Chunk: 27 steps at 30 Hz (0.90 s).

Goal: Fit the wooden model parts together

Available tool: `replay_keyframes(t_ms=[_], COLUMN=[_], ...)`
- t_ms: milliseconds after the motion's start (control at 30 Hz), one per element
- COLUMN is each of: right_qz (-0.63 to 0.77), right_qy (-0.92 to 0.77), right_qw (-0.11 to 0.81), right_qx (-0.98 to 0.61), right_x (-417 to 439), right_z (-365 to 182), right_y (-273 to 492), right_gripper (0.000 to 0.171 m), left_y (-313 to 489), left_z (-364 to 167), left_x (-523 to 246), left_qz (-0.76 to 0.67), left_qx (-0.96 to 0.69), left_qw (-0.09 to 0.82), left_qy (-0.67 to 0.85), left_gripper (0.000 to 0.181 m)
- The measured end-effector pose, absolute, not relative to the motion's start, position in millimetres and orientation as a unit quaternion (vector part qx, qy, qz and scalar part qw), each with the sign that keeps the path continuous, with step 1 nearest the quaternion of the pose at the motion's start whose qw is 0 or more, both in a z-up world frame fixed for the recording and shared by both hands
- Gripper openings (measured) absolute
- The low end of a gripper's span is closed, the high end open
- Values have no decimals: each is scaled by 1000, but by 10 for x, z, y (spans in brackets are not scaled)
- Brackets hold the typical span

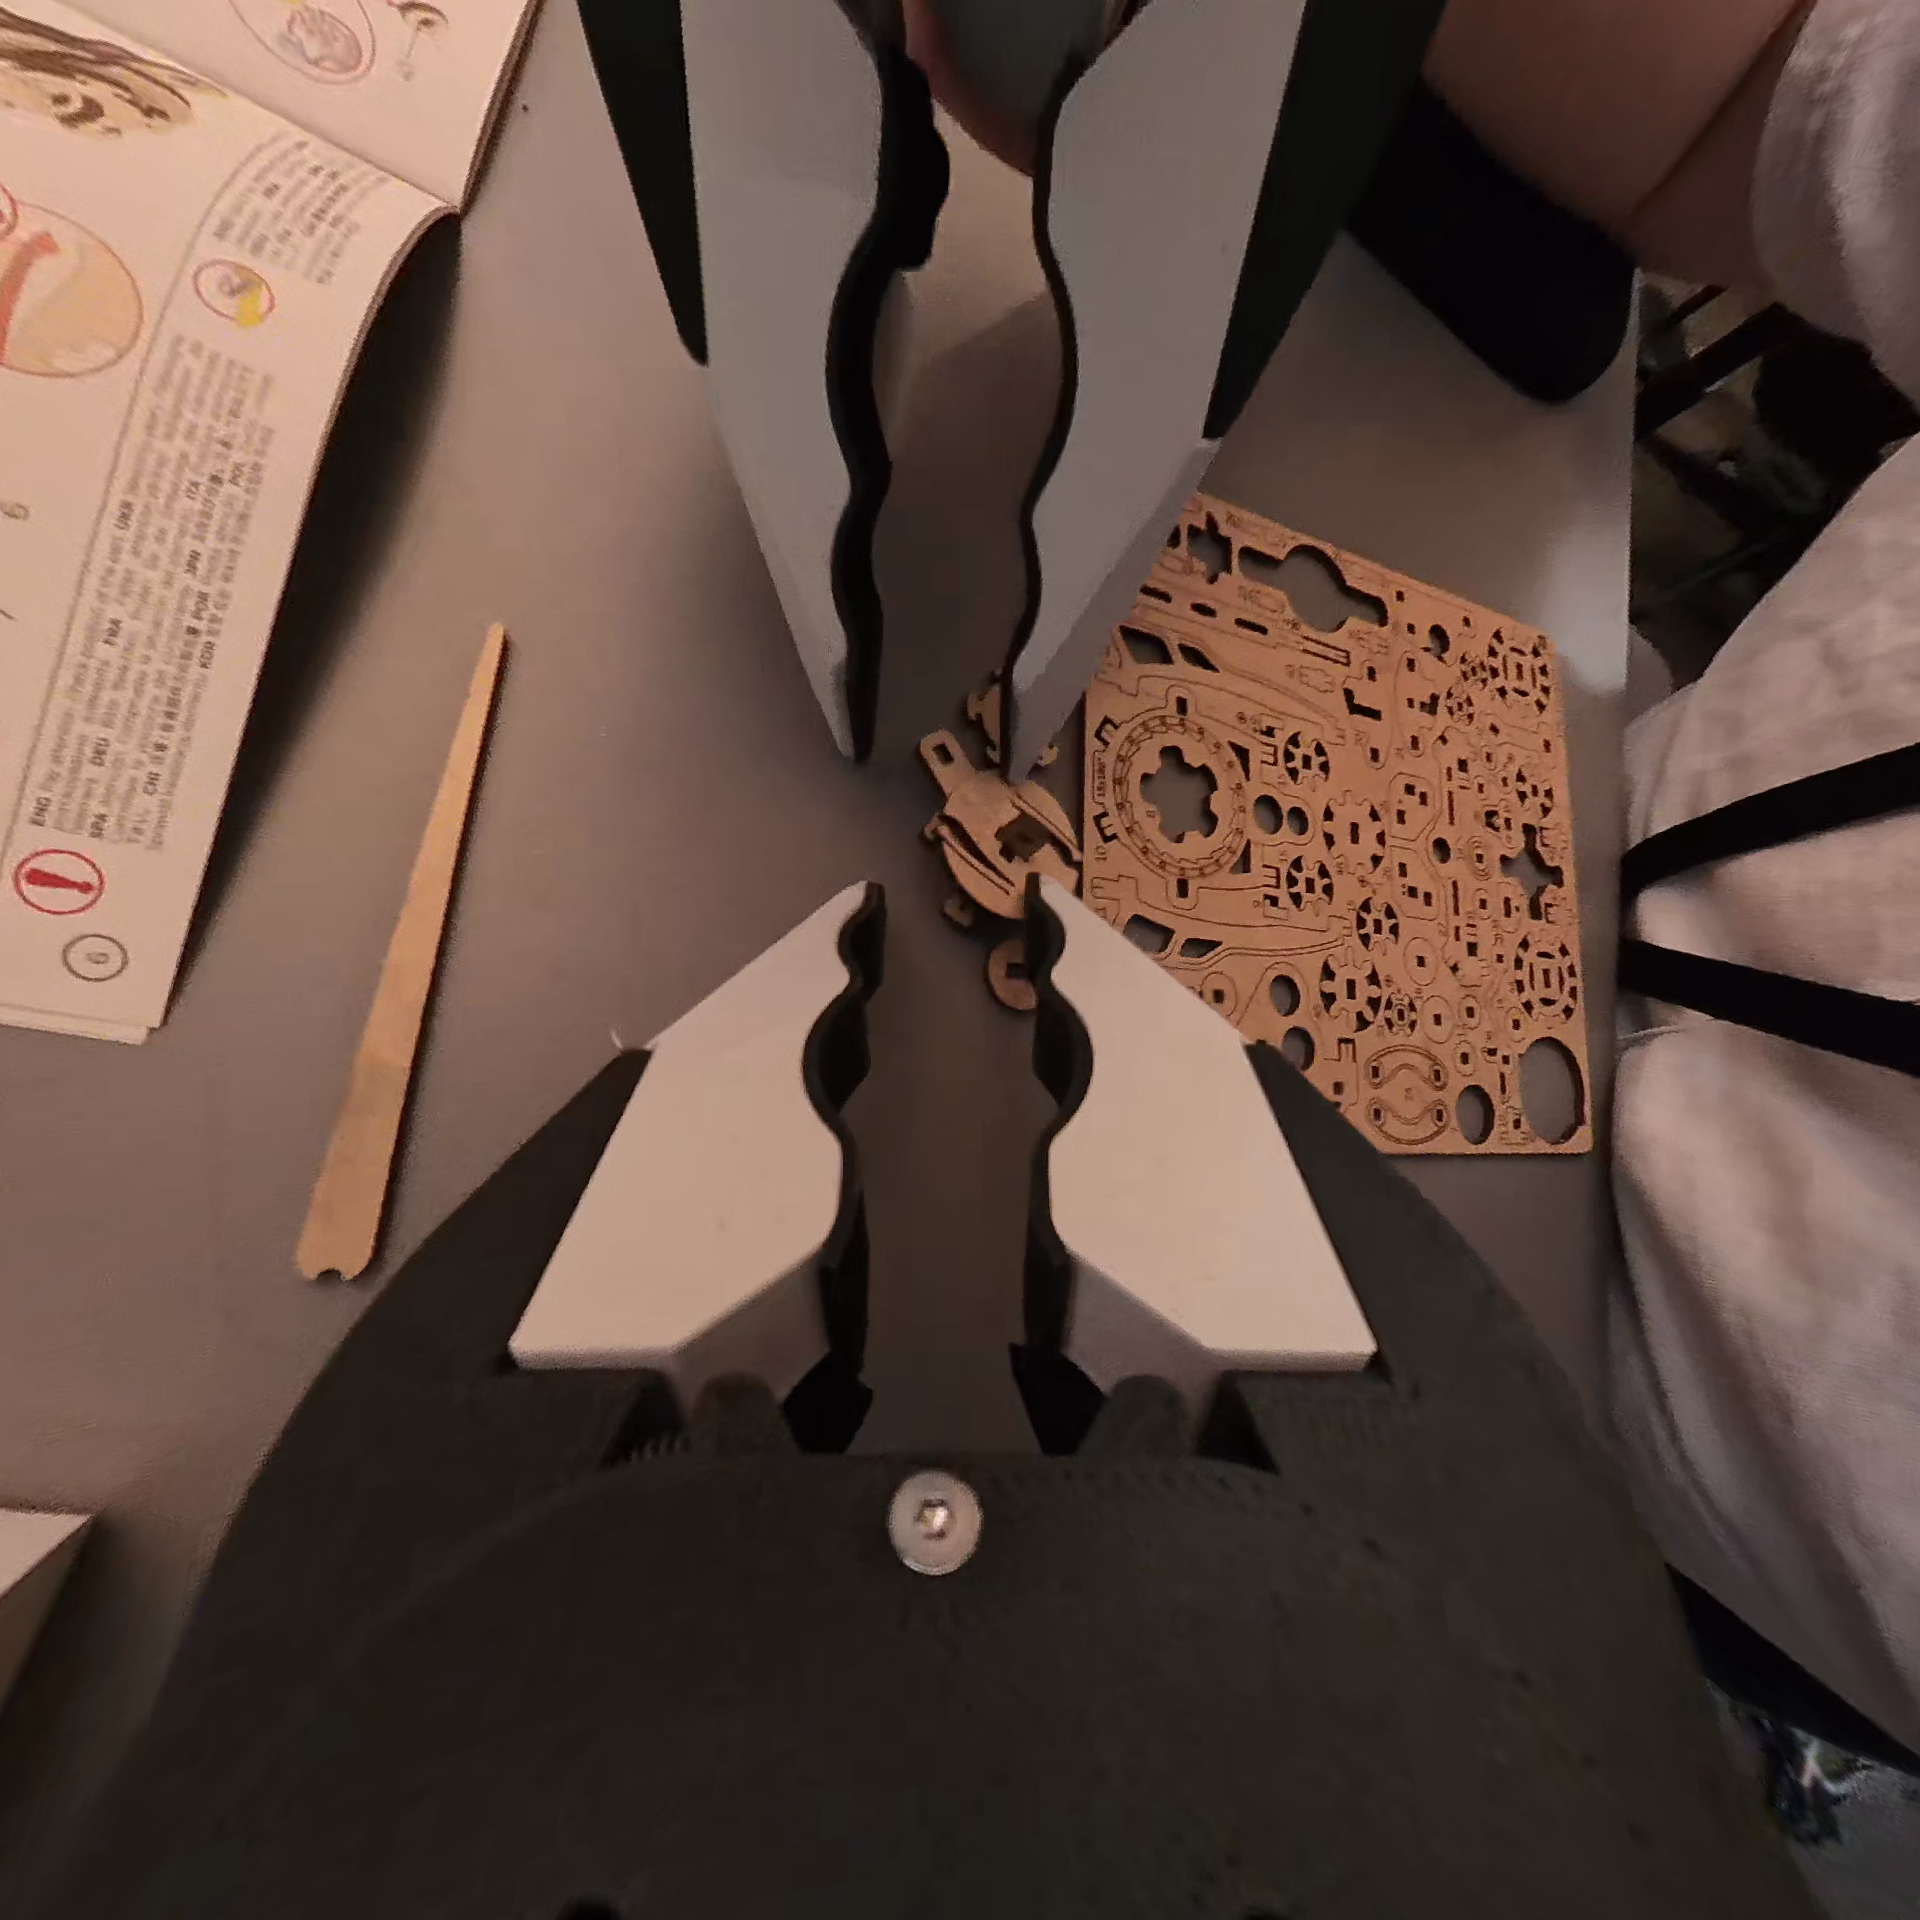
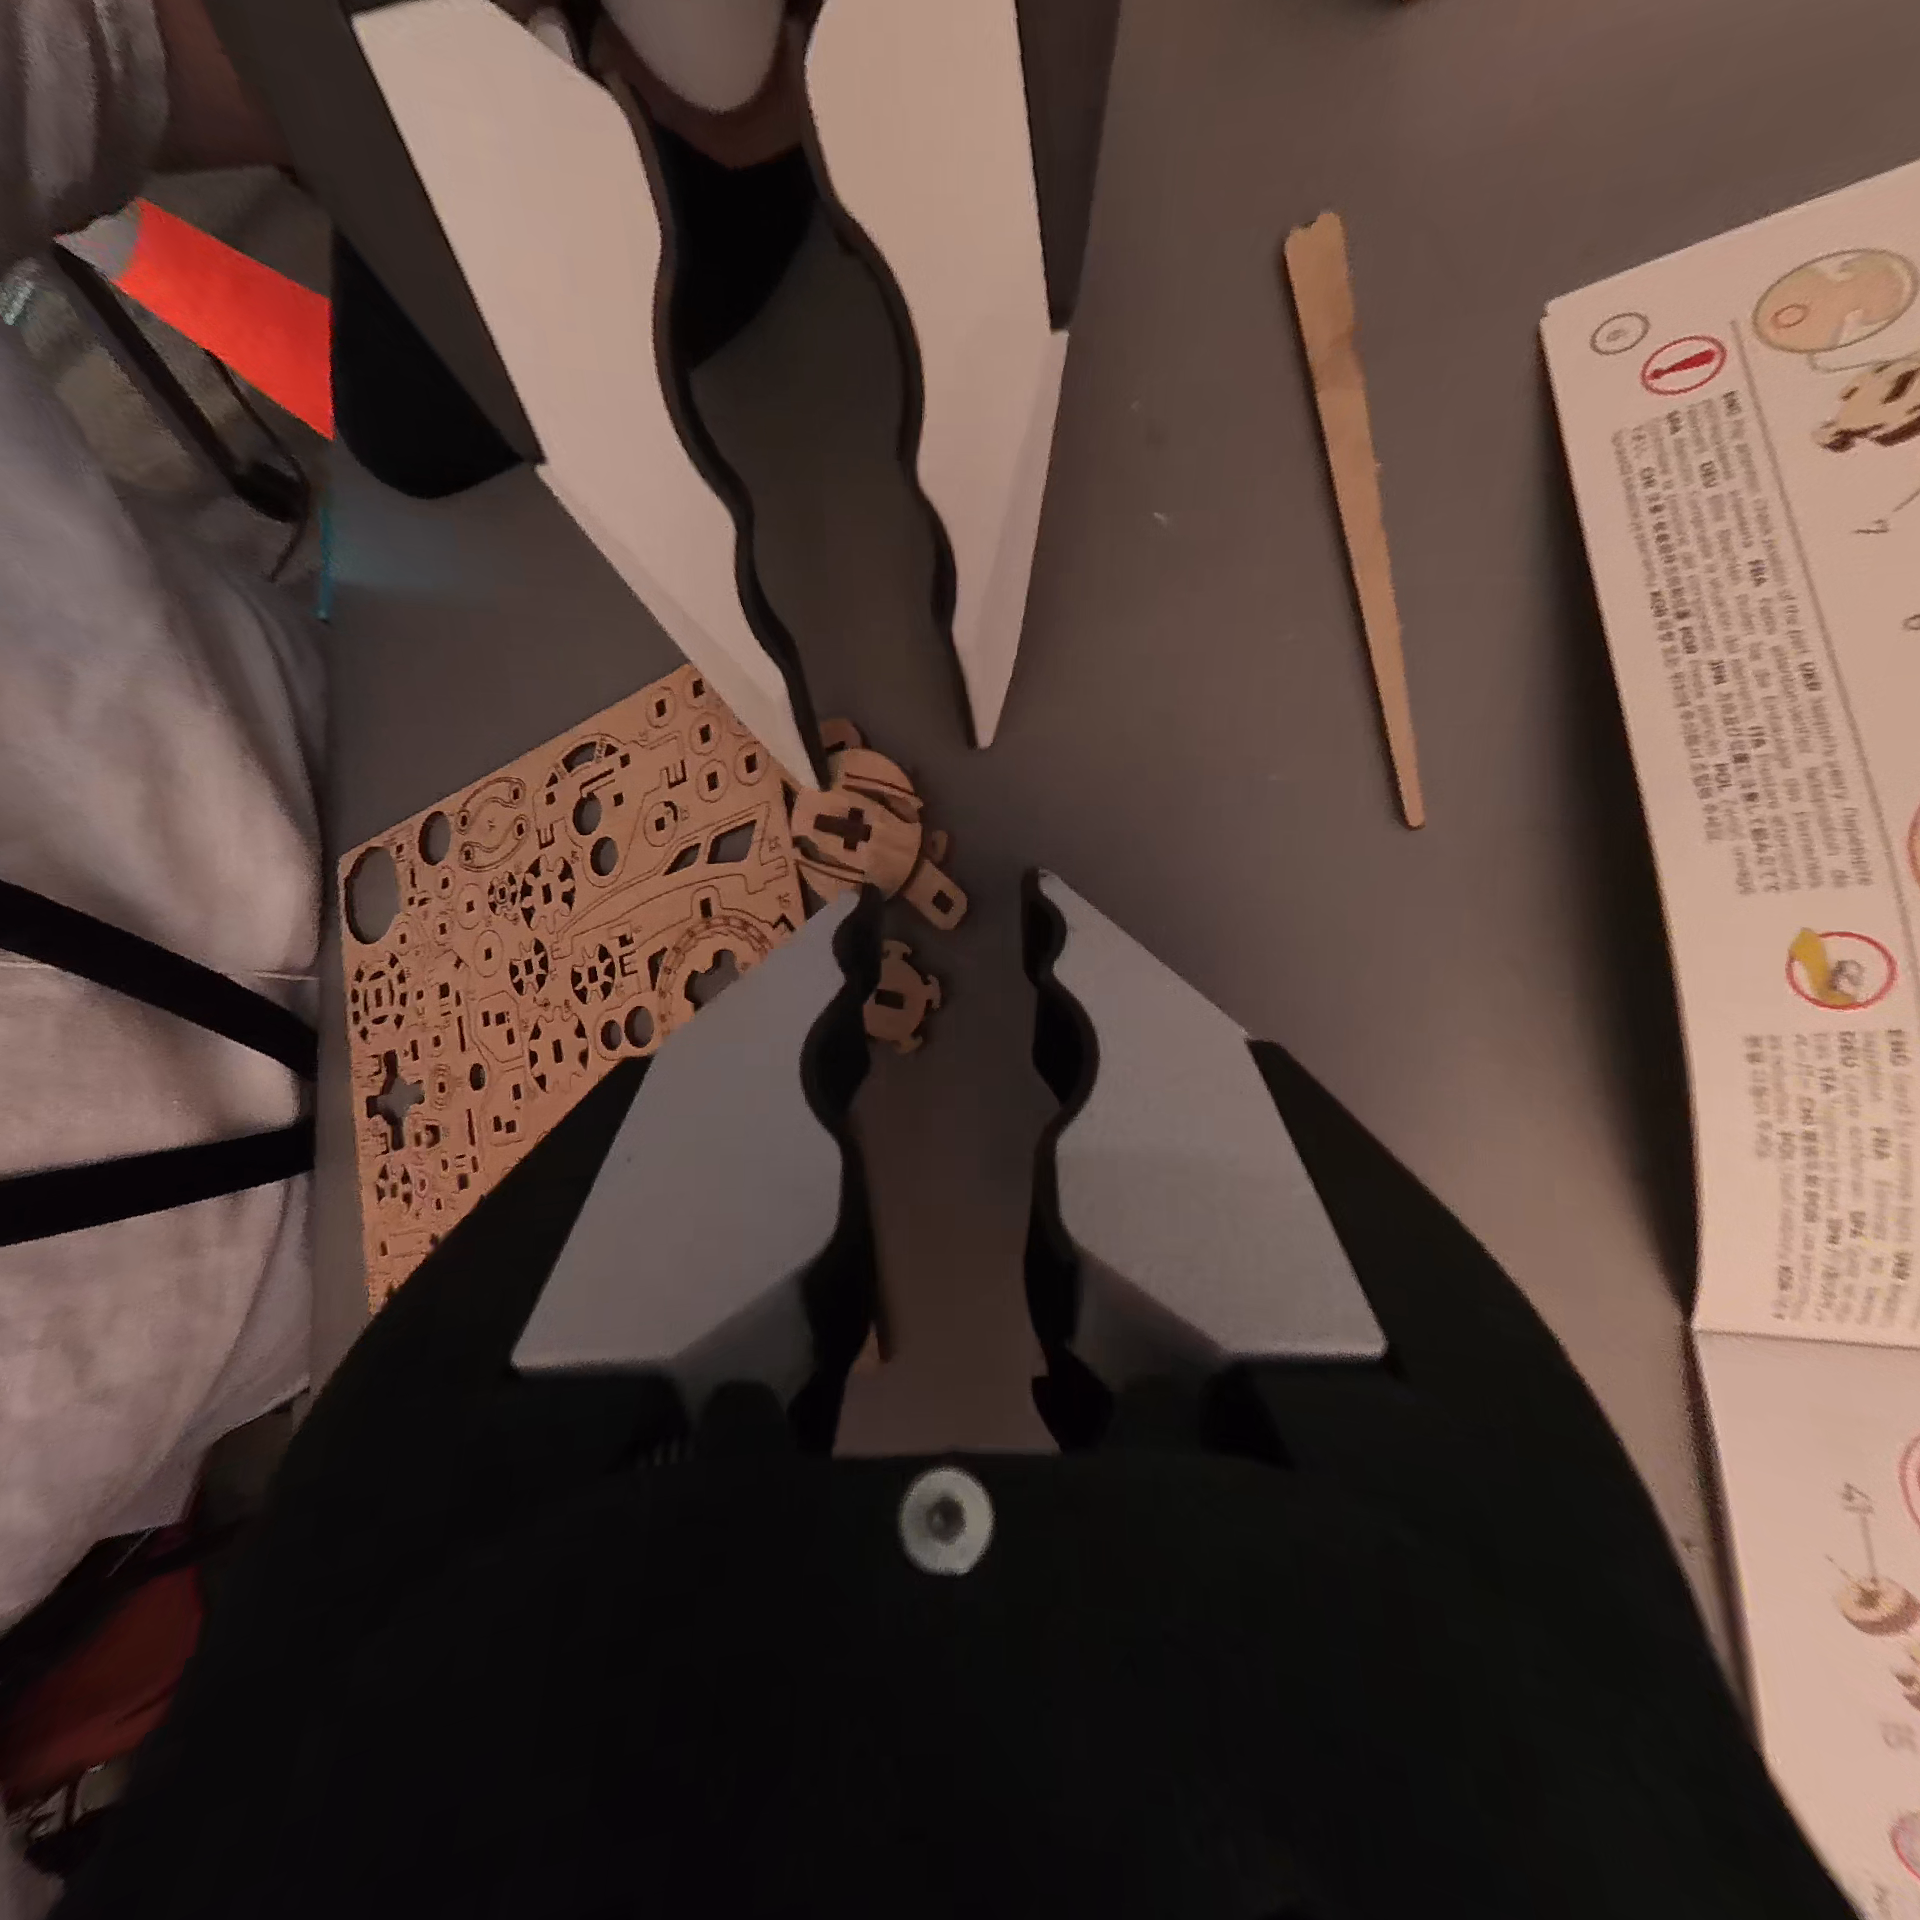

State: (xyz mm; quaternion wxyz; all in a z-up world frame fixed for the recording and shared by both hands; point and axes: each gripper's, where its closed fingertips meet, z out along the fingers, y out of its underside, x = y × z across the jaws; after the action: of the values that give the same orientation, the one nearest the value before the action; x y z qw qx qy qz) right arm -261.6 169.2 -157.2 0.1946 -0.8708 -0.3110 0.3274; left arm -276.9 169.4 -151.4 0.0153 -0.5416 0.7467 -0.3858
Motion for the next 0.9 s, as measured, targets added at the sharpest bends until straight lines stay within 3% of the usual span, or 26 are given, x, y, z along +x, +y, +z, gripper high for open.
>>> replay_keyframes(t_ms=[133,500,733,900], right_qz=[356,437,449,440], right_qy=[-310,-290,-278,-294], right_qw=[191,169,167,165], right_qx=[-861,-834,-833,-832], right_x=[-2648,-2758,-2762,-2771], right_z=[-1562,-1519,-1527,-1556], right_y=[1671,1584,1598,1584], right_gripper=[23,33,29,15], left_y=[1629,1606,1606,1596], left_z=[-1502,-1484,-1426,-1404], left_x=[-2788,-2772,-2723,-2713], left_qz=[-405,-398,-394,-384], left_qx=[-538,-500,-462,-445], left_qw=[-11,32,88,113], left_qy=[739,768,790,801], left_gripper=[11,9,5,4])
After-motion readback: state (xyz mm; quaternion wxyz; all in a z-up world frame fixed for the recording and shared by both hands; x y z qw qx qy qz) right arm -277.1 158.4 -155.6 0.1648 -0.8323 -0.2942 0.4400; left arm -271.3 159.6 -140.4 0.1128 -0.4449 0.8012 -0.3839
